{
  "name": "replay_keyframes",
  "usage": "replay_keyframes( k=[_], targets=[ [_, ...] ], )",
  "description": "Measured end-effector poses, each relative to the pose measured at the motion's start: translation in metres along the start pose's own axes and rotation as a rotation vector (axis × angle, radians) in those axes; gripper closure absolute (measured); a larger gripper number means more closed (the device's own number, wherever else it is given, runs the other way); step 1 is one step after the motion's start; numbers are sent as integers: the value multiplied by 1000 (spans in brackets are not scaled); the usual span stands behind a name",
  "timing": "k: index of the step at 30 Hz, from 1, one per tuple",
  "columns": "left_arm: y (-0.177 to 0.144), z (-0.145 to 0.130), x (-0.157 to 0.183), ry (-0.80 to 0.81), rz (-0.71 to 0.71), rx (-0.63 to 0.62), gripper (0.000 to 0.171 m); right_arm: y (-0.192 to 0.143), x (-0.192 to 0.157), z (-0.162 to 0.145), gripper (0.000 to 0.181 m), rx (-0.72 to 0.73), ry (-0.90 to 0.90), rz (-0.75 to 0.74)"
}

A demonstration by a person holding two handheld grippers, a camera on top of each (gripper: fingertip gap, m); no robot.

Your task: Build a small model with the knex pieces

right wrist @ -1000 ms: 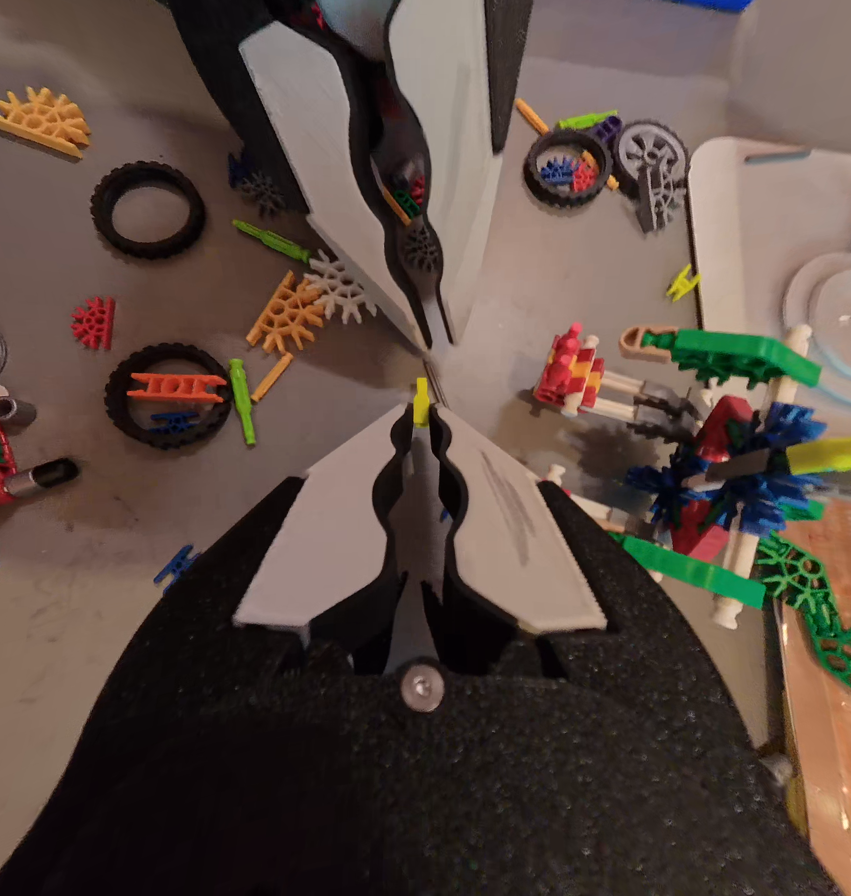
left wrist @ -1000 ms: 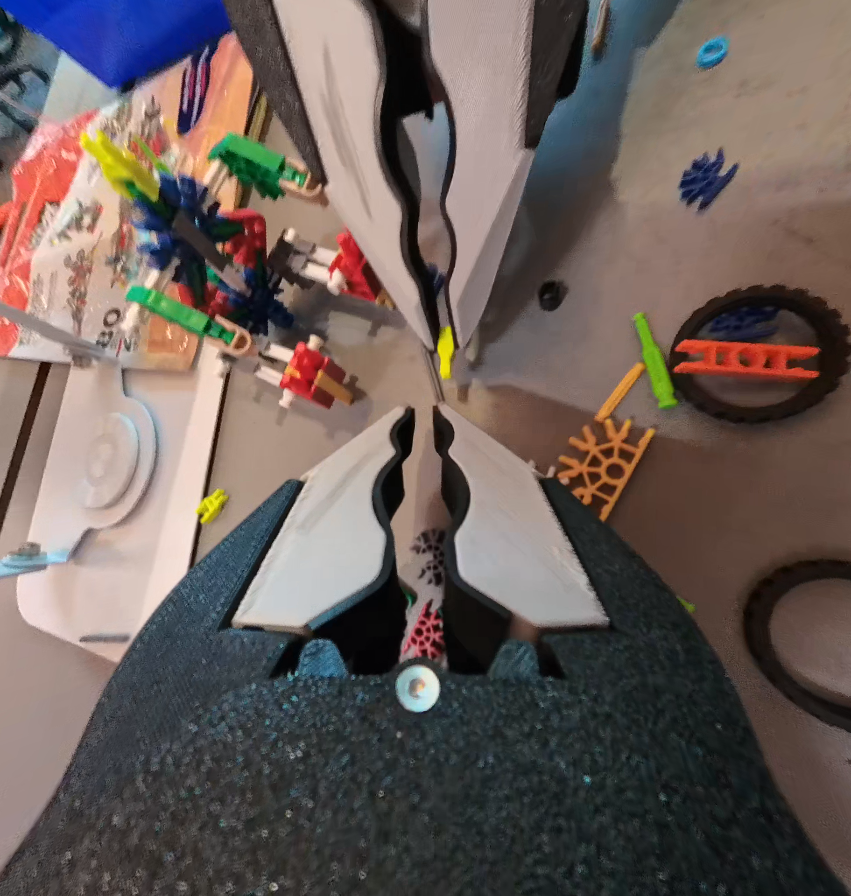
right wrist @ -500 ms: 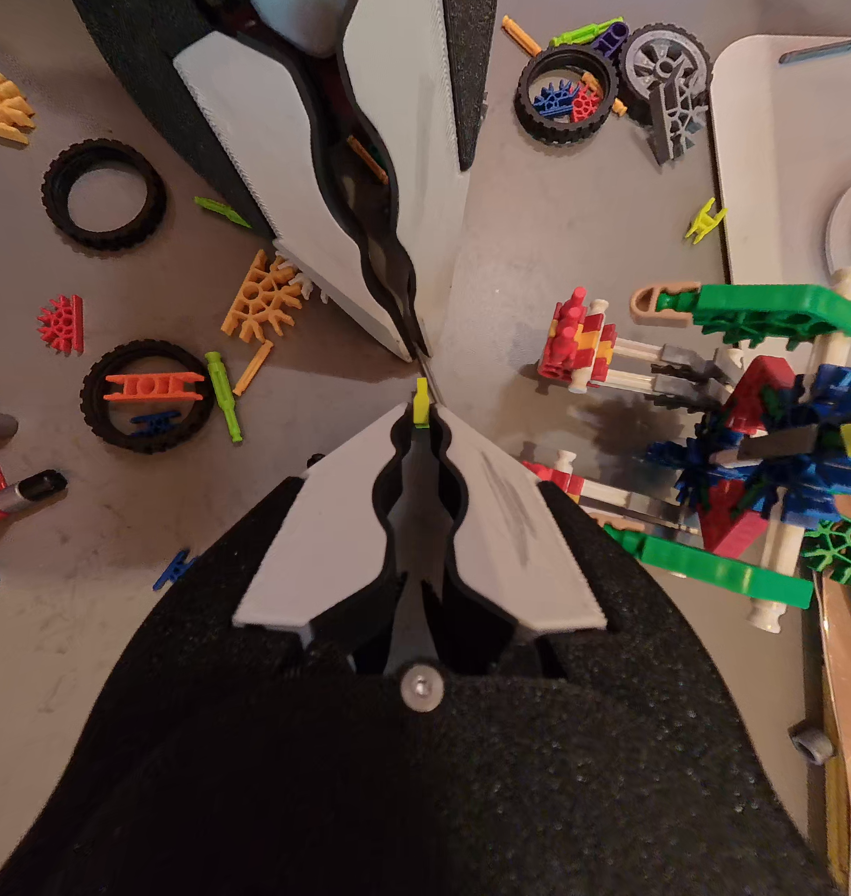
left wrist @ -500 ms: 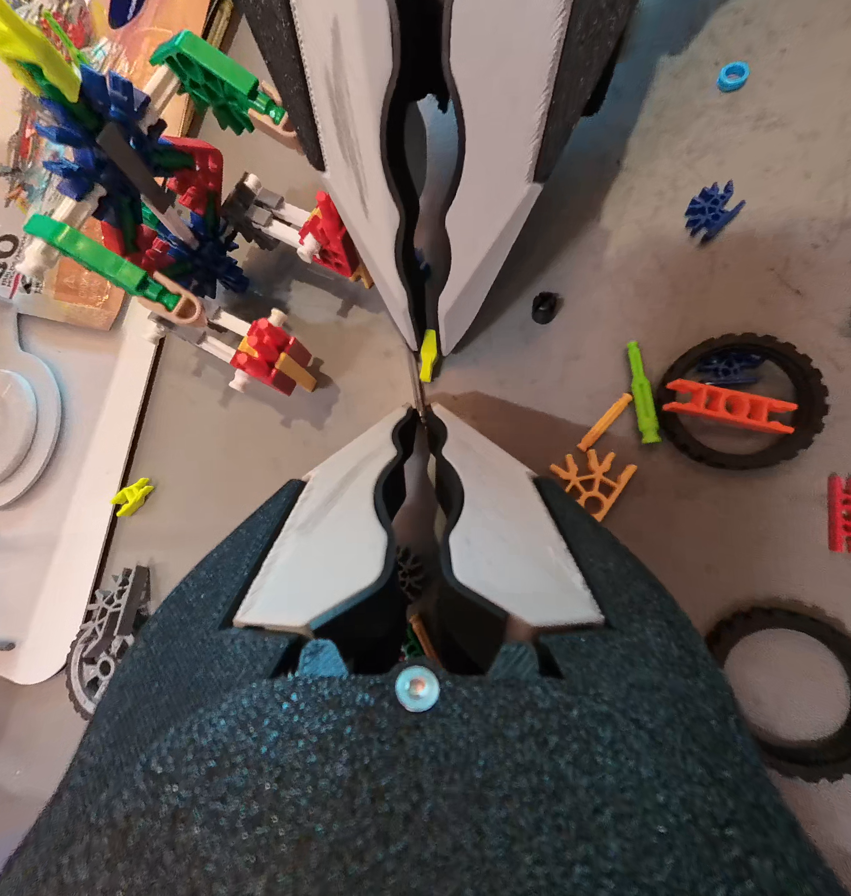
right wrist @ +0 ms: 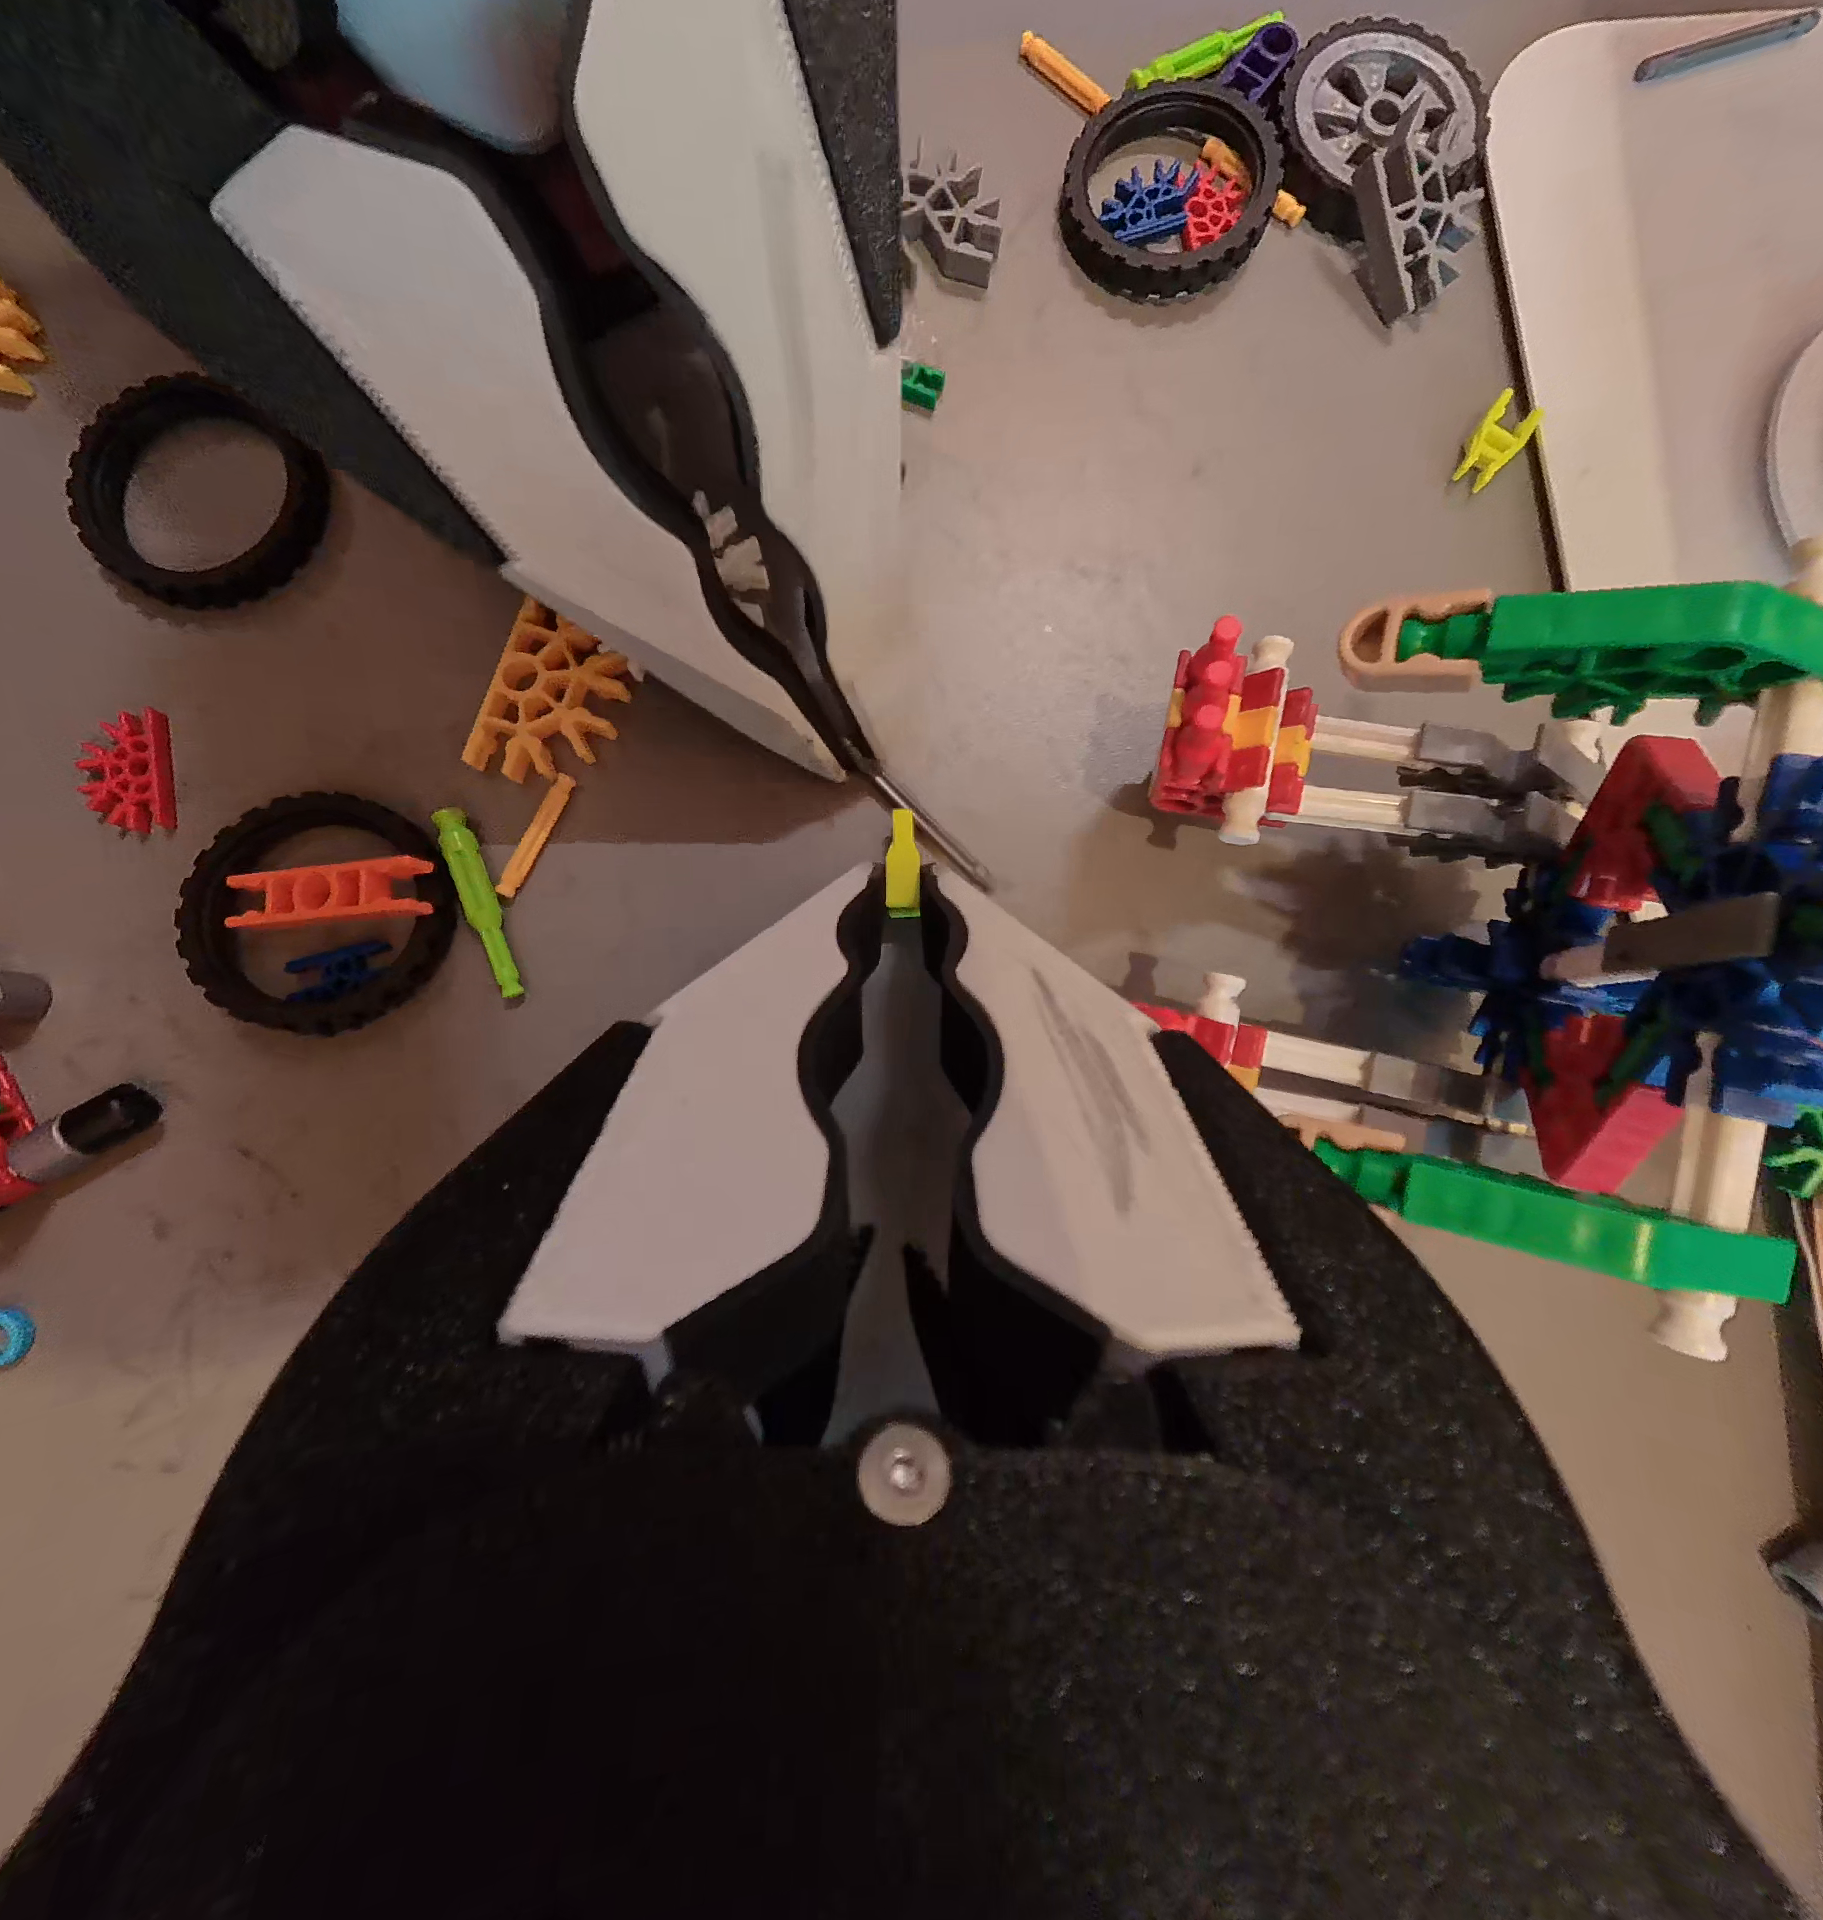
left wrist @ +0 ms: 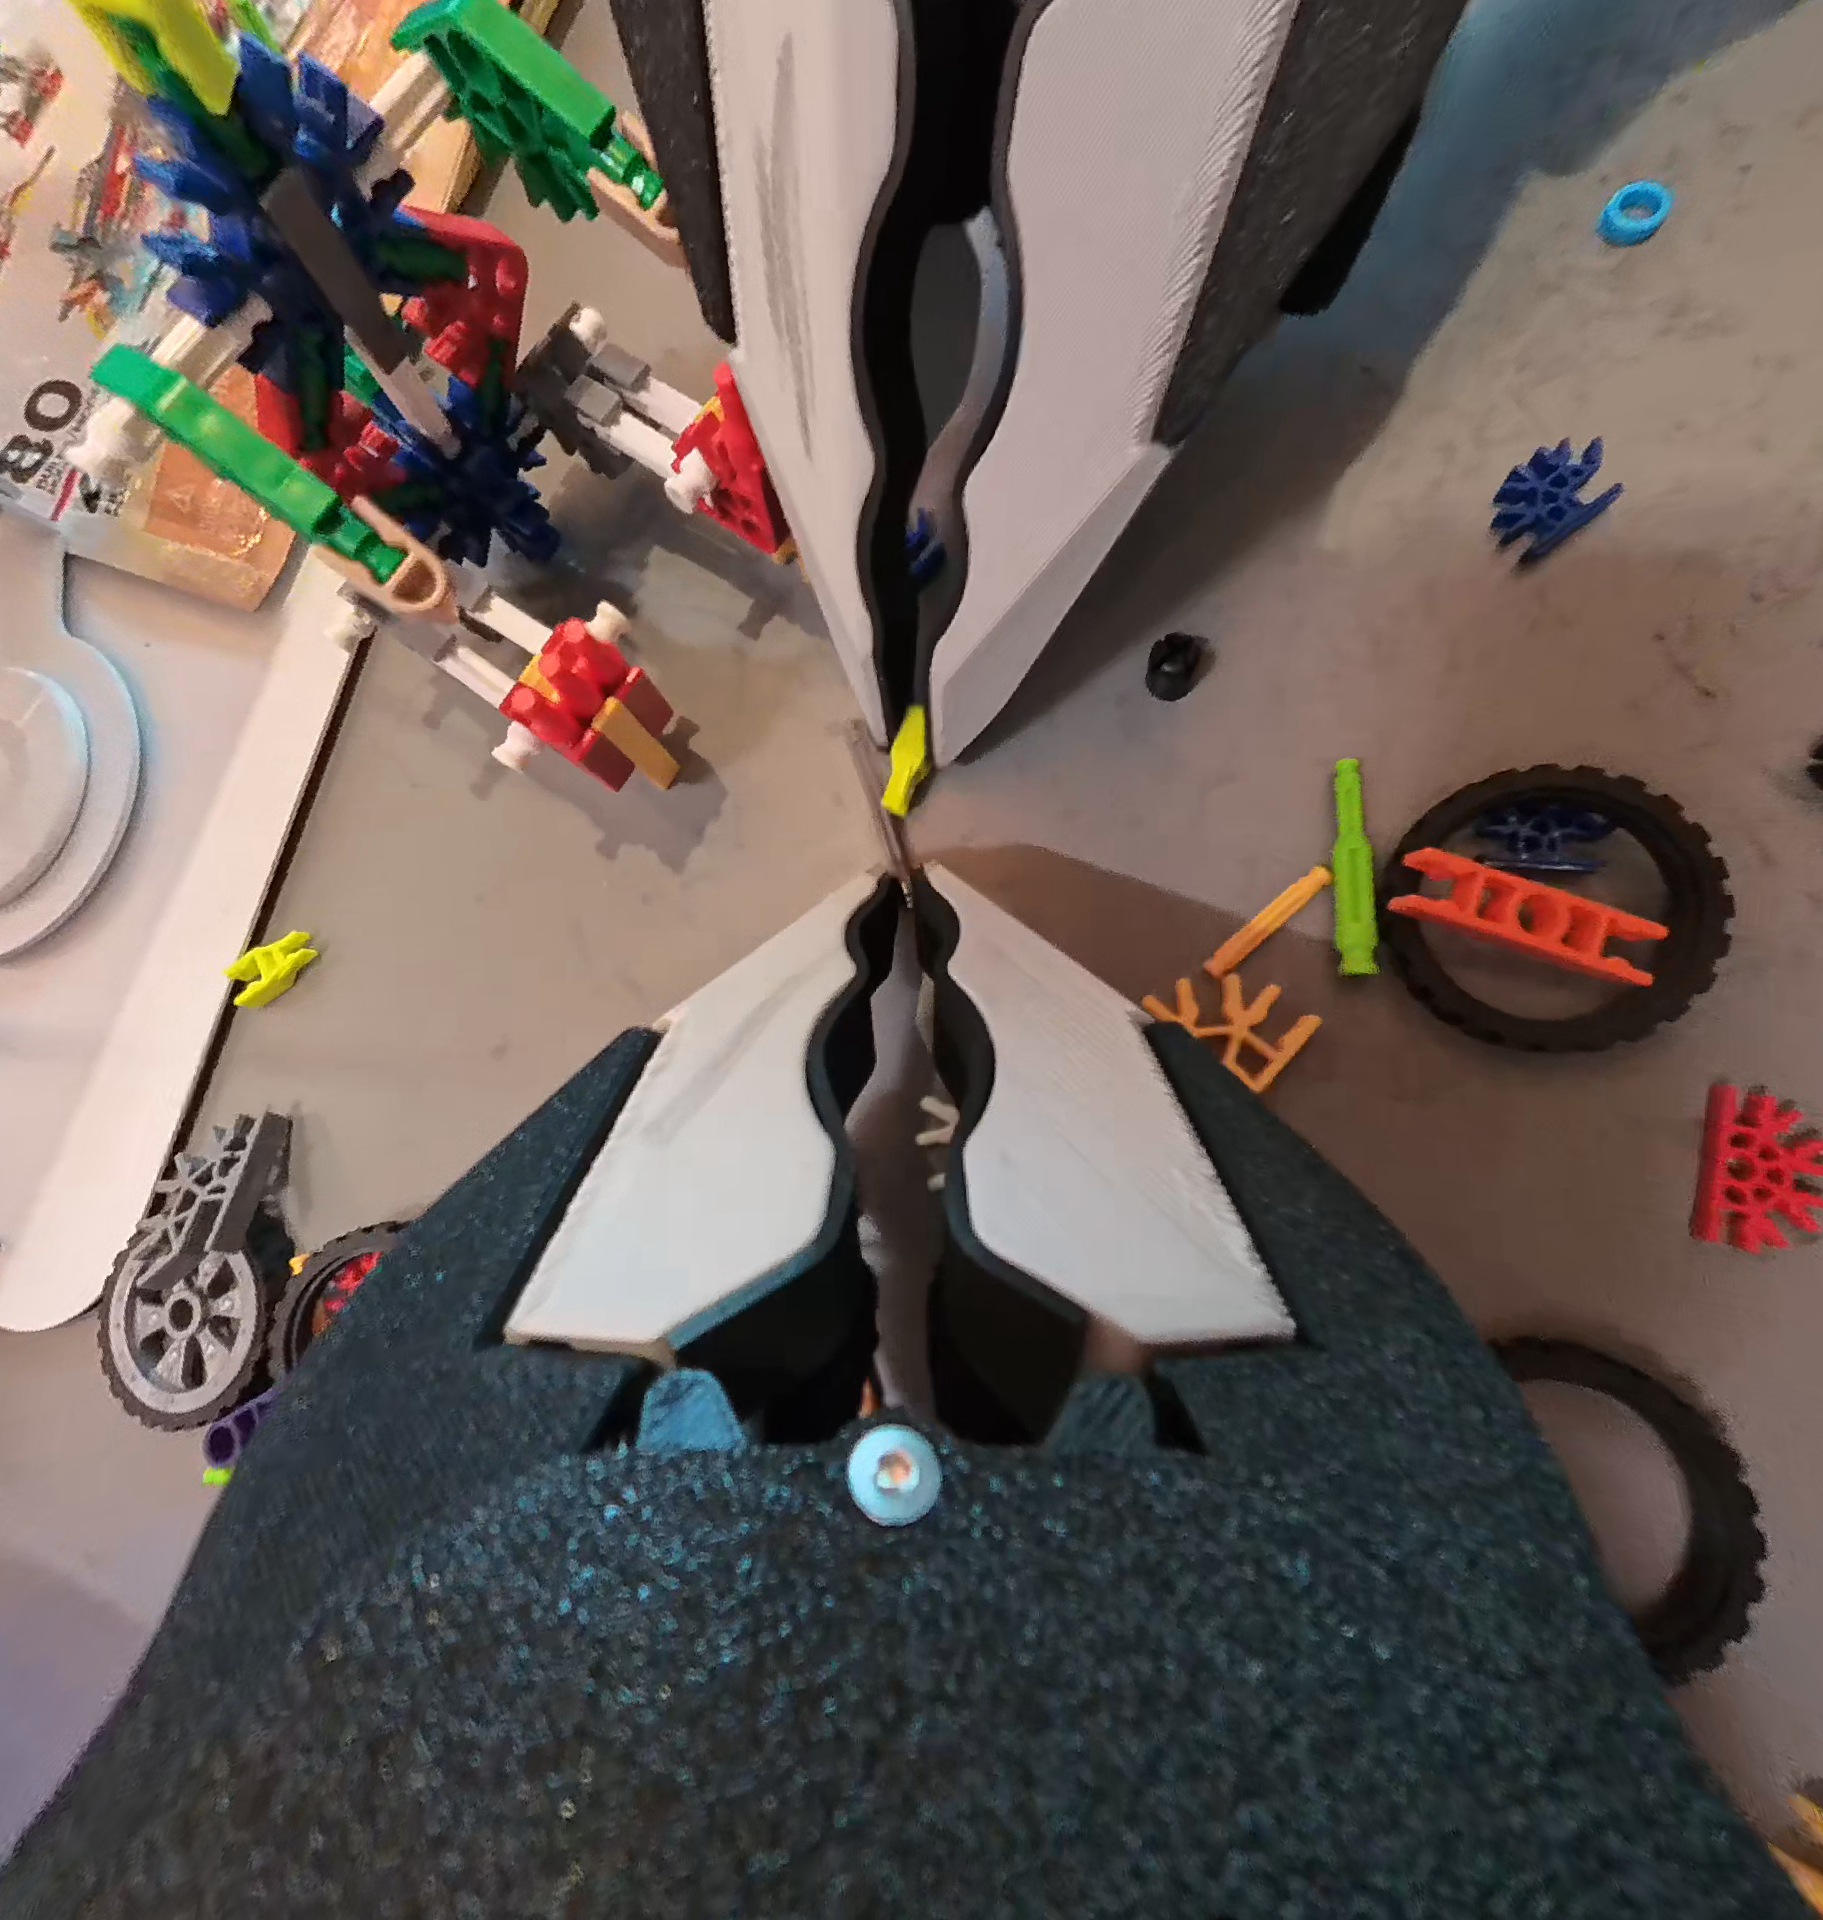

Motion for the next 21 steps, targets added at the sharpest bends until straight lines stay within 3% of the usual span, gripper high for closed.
replay_keyframes(
  k=[21],
  targets=[
    [0,3,3,-6,23,26,171,3,-1,1,175,-14,25,-26]
  ],
)
Point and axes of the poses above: each gripper's, where its closed fingertips meet, y out along the fingers, z out of its top, x = y × z across the jaws, the point moved 3 cm from there along -y, back along the fingers, and after that the axes turned 14 degrees about -z, right-handed, at the moved point
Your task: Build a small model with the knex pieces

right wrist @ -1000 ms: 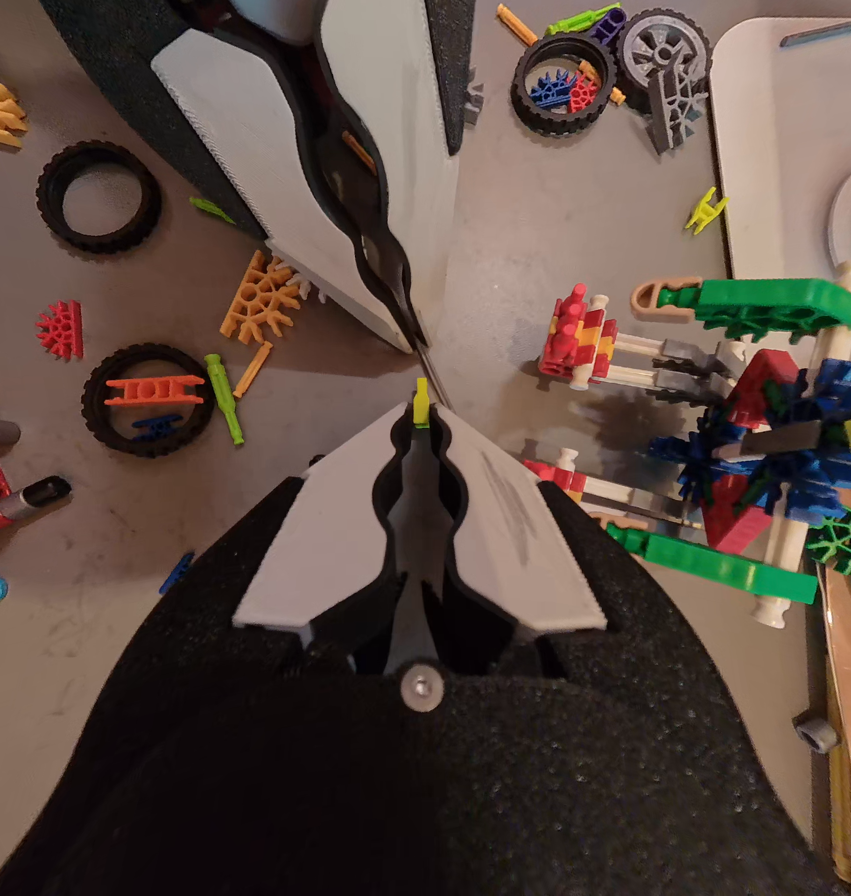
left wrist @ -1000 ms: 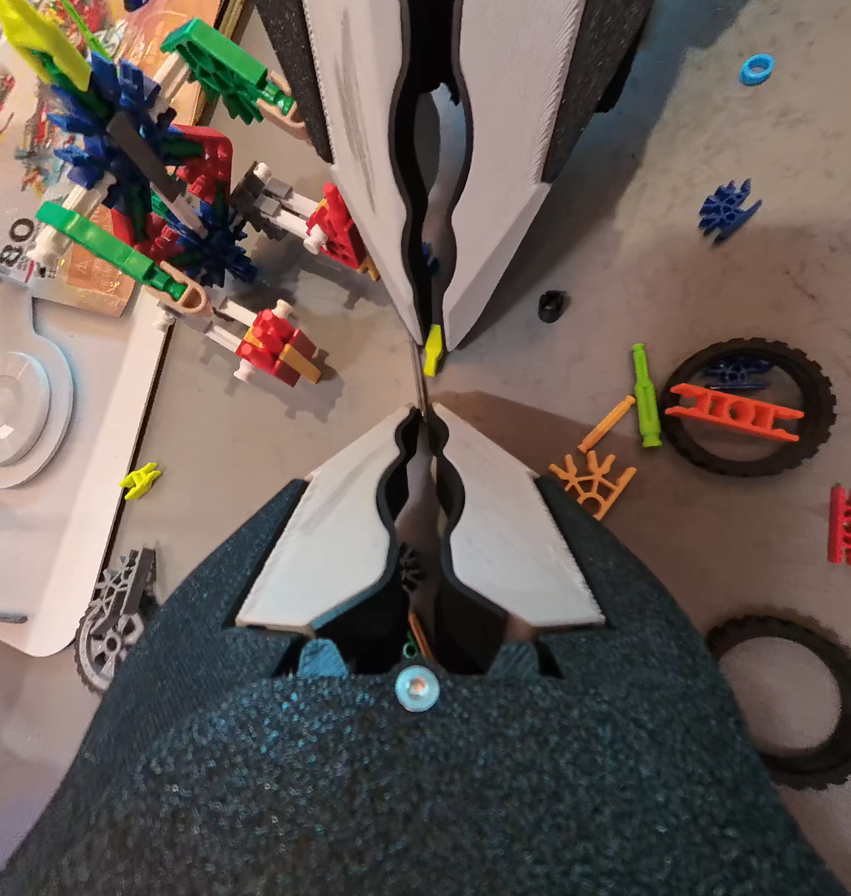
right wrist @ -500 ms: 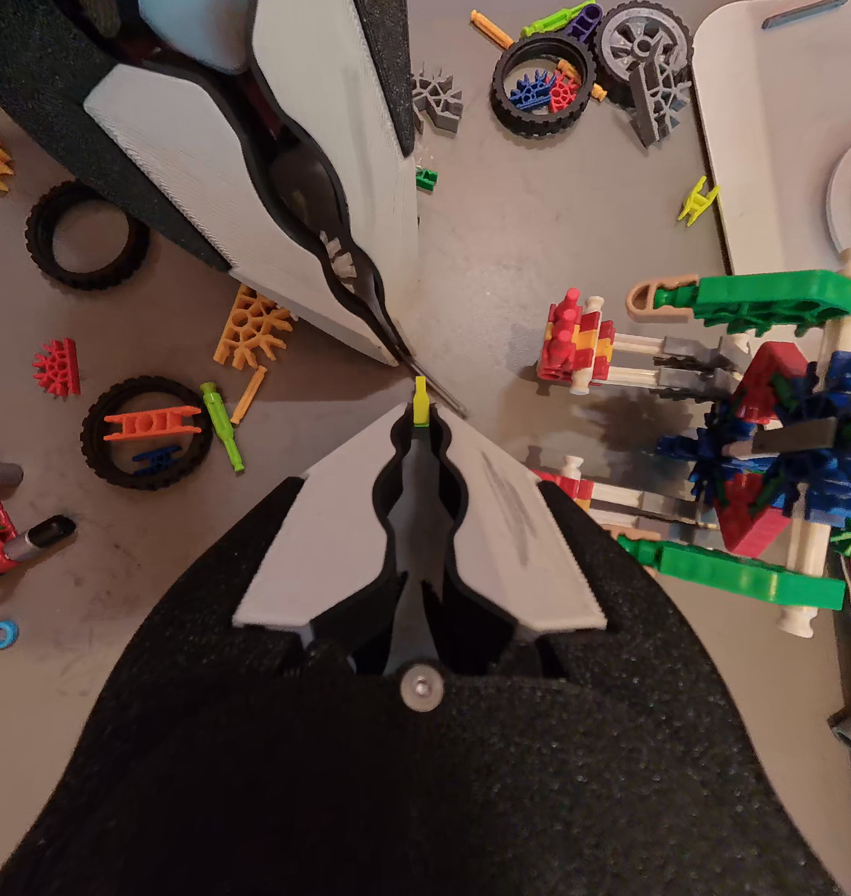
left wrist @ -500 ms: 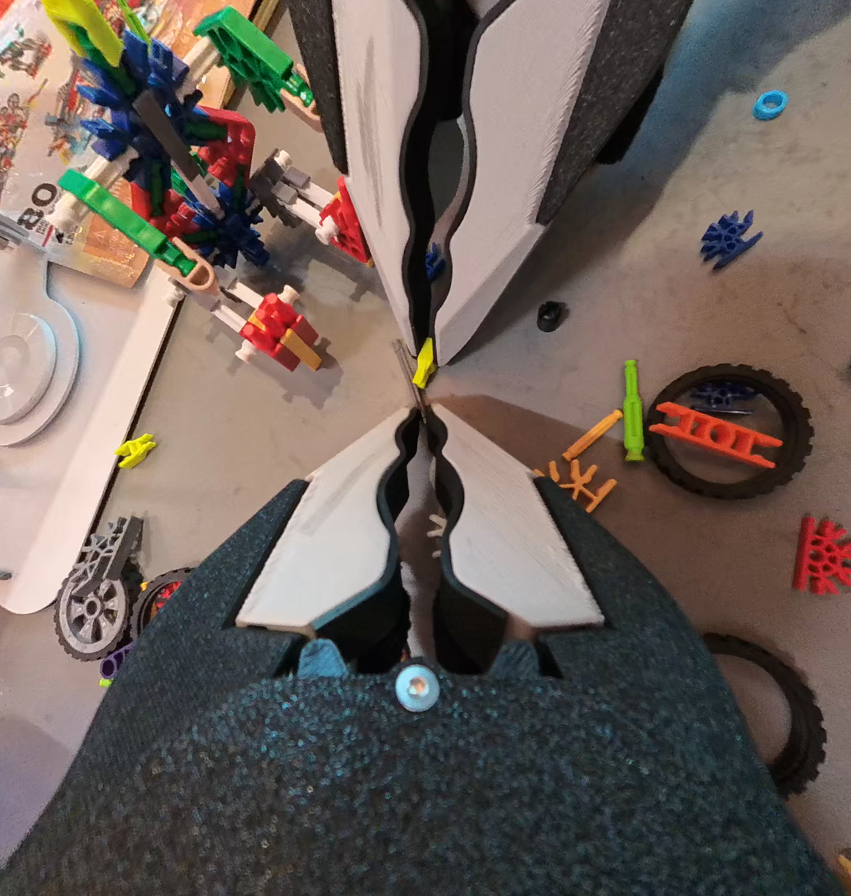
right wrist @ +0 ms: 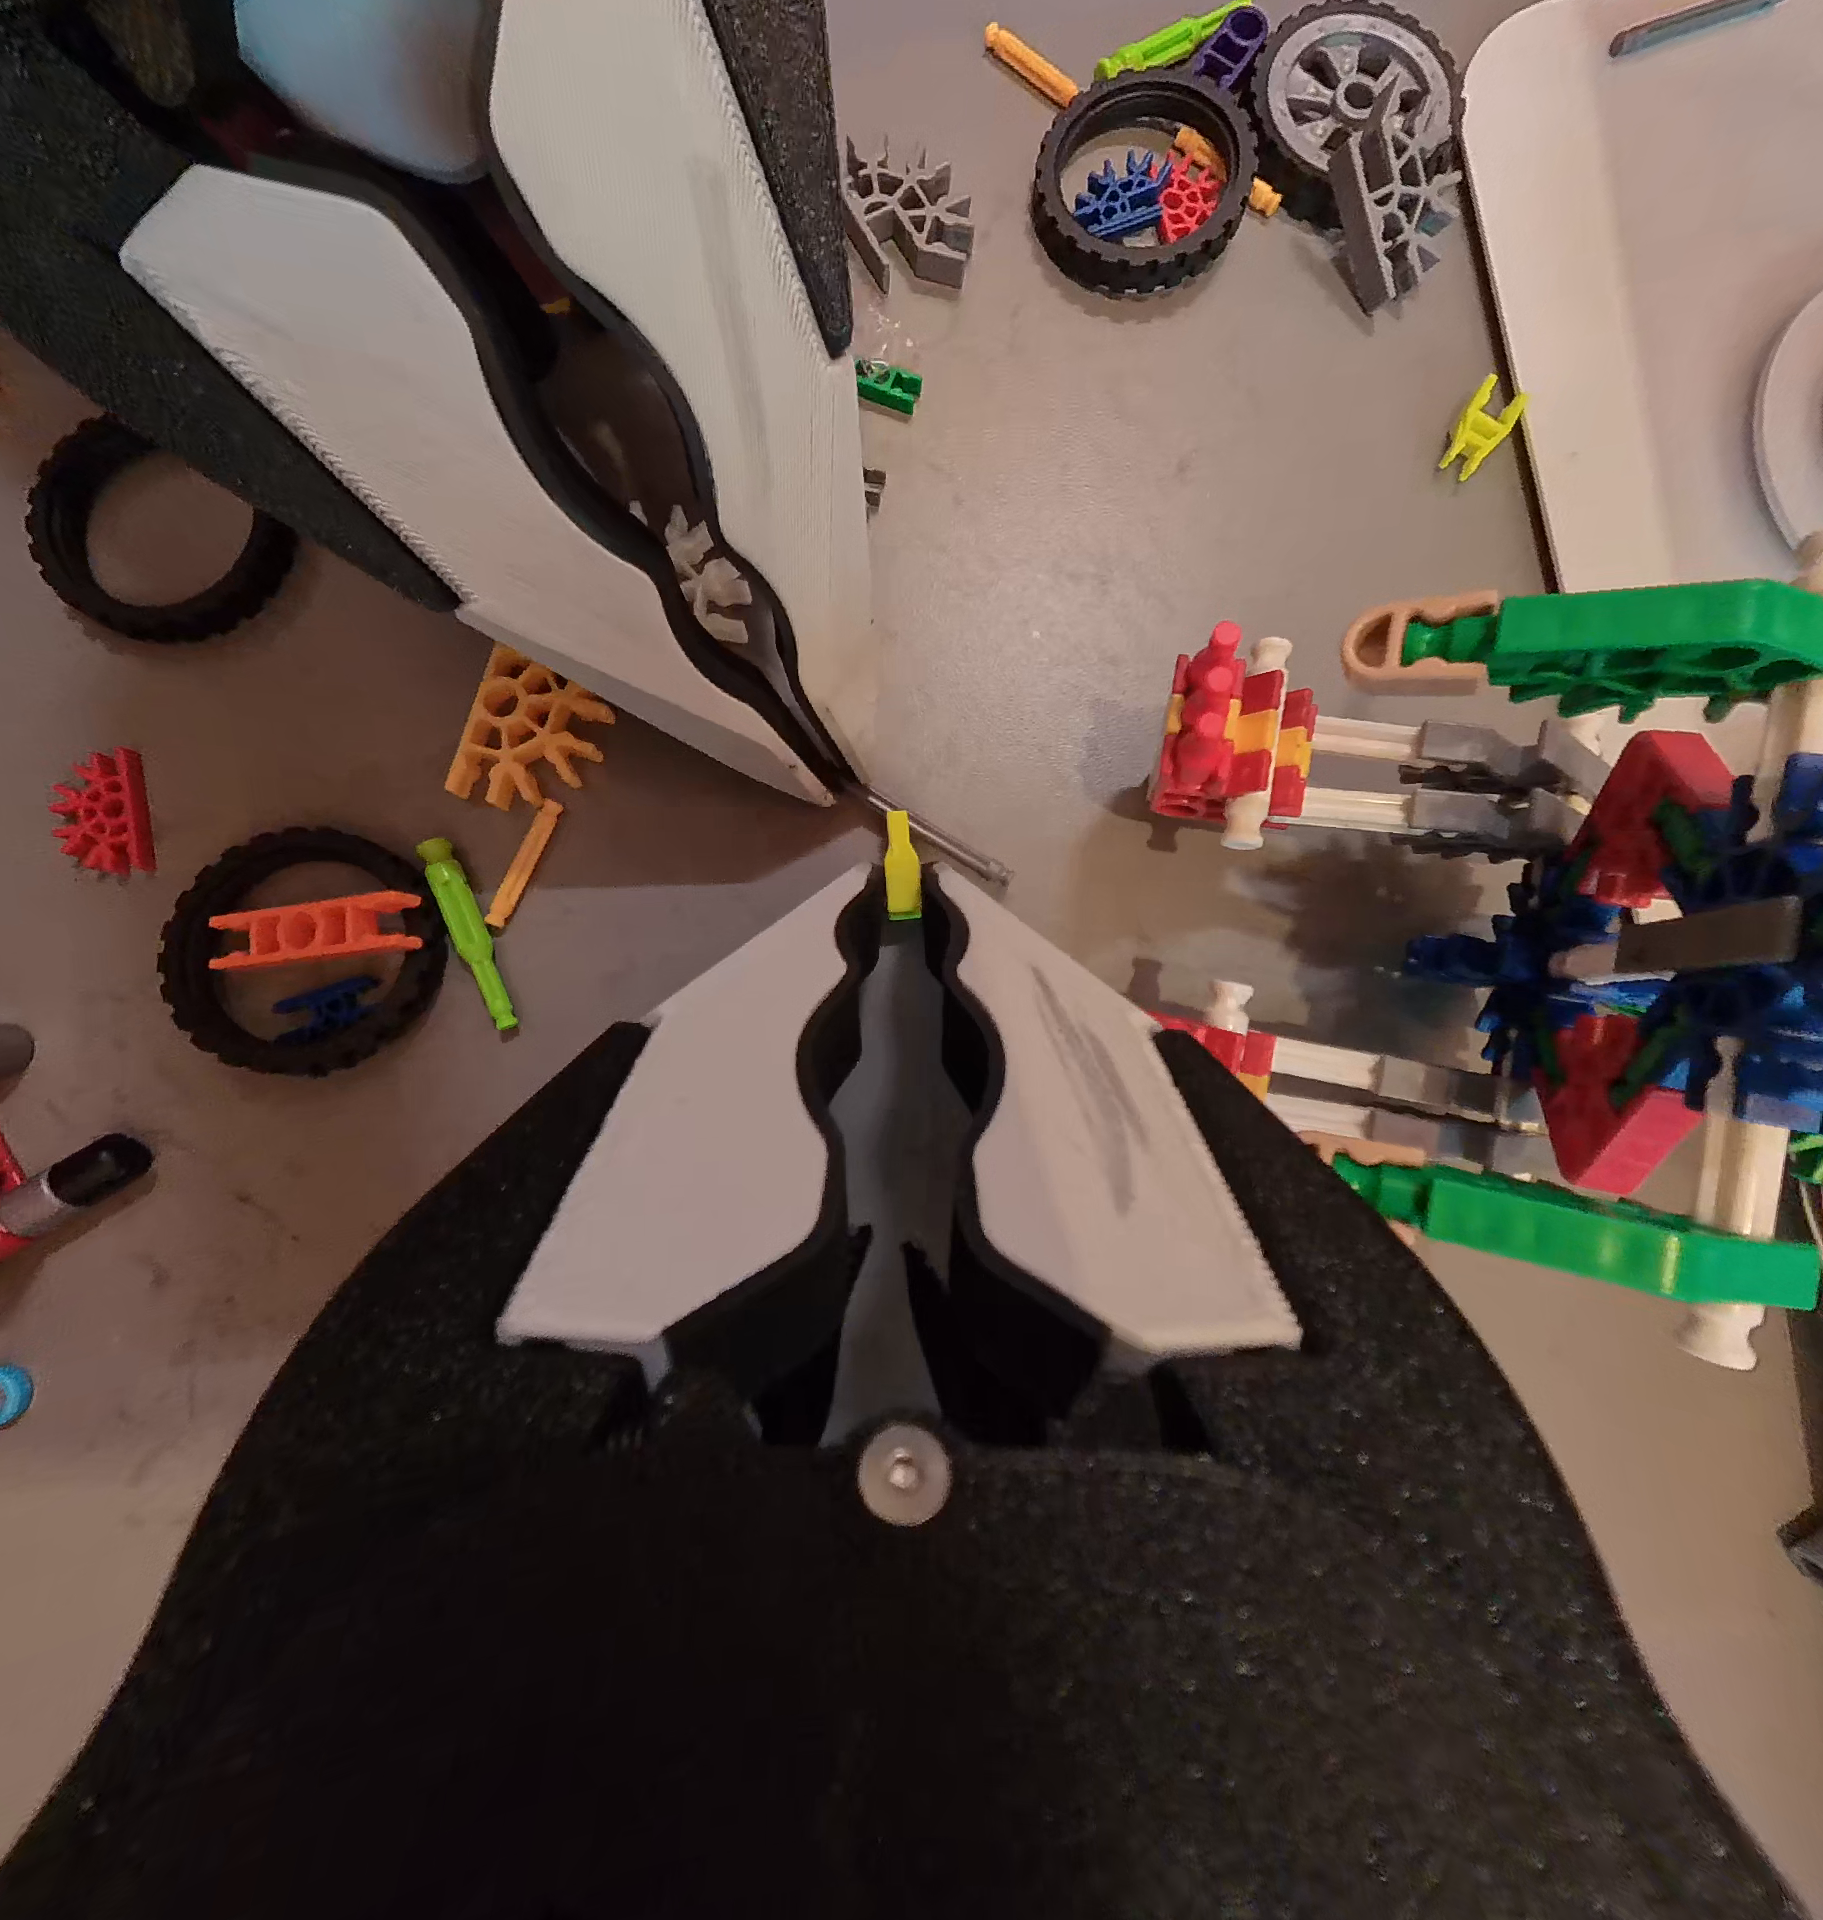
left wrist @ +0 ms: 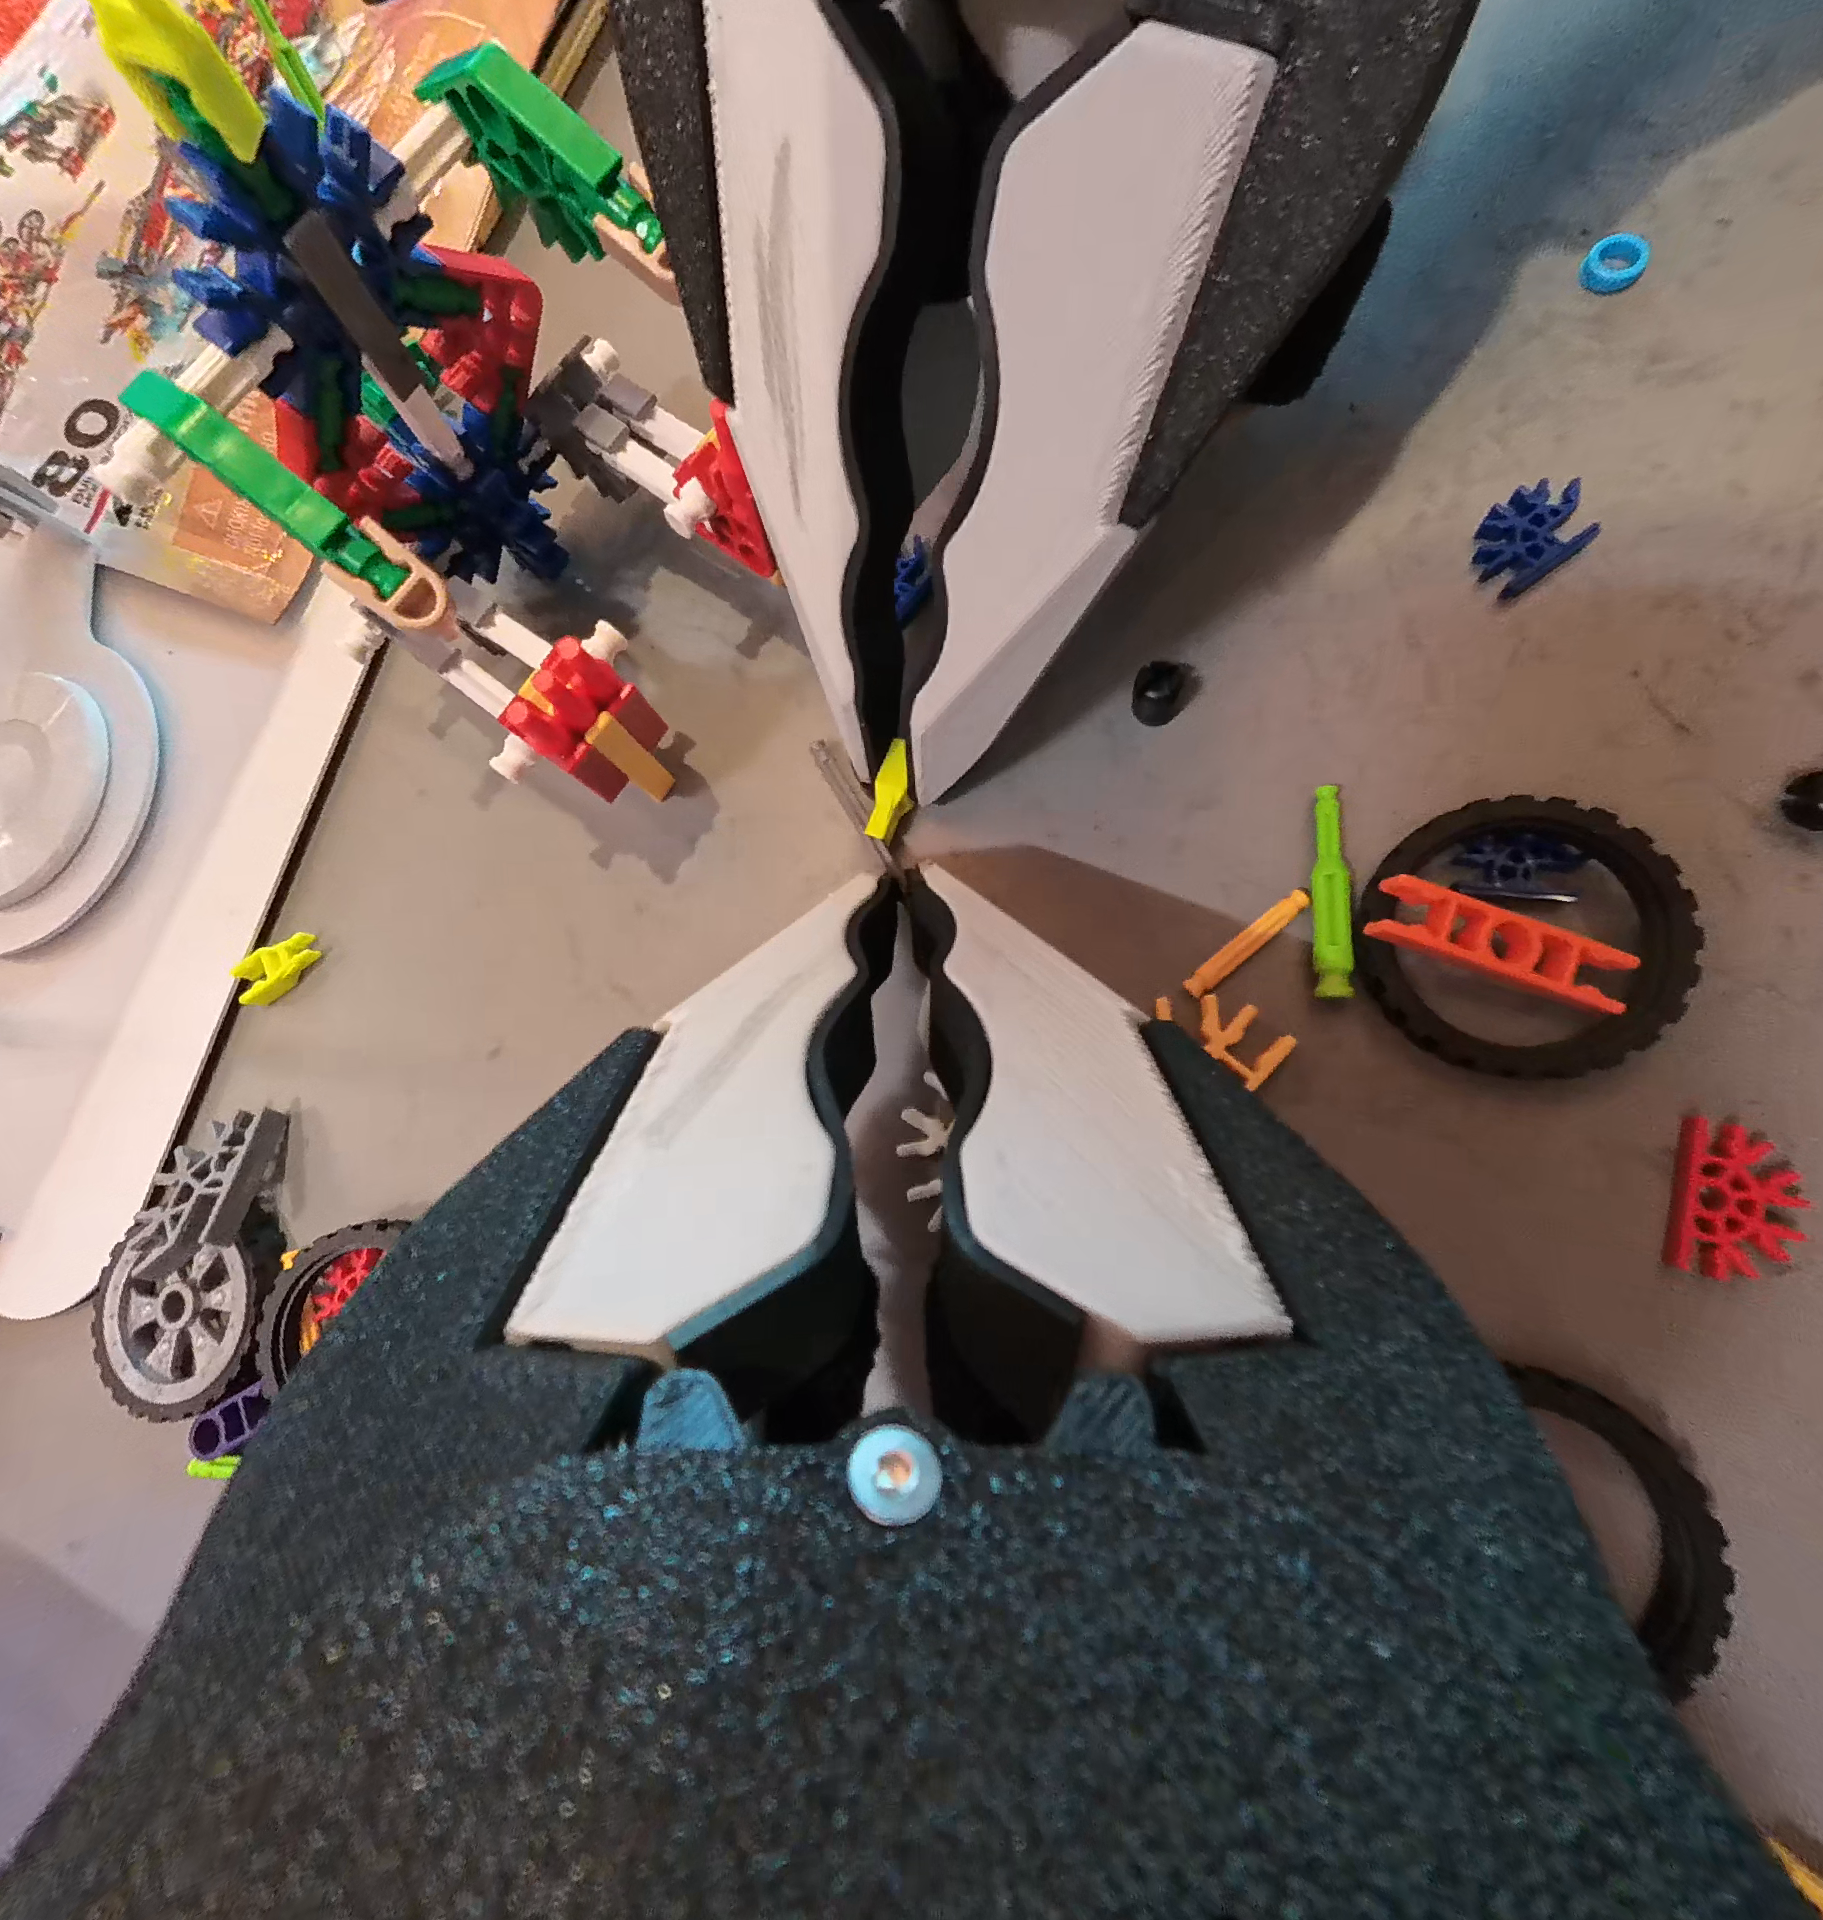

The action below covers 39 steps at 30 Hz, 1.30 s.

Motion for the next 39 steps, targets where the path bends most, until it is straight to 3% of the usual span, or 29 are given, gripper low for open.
replay_keyframes(
  k=[14,24,27,39],
  targets=[
    [-10,3,1,33,-52,28,171,0,1,-1,175,11,-5,7],
    [-2,-2,-16,72,-61,-45,134,-1,1,-2,175,22,-16,17],
    [-1,-1,-19,57,-78,-35,130,-1,1,-2,175,27,-15,22],
    [4,0,-18,62,-183,-1,140,-1,1,-2,175,42,-23,29]
  ],
)
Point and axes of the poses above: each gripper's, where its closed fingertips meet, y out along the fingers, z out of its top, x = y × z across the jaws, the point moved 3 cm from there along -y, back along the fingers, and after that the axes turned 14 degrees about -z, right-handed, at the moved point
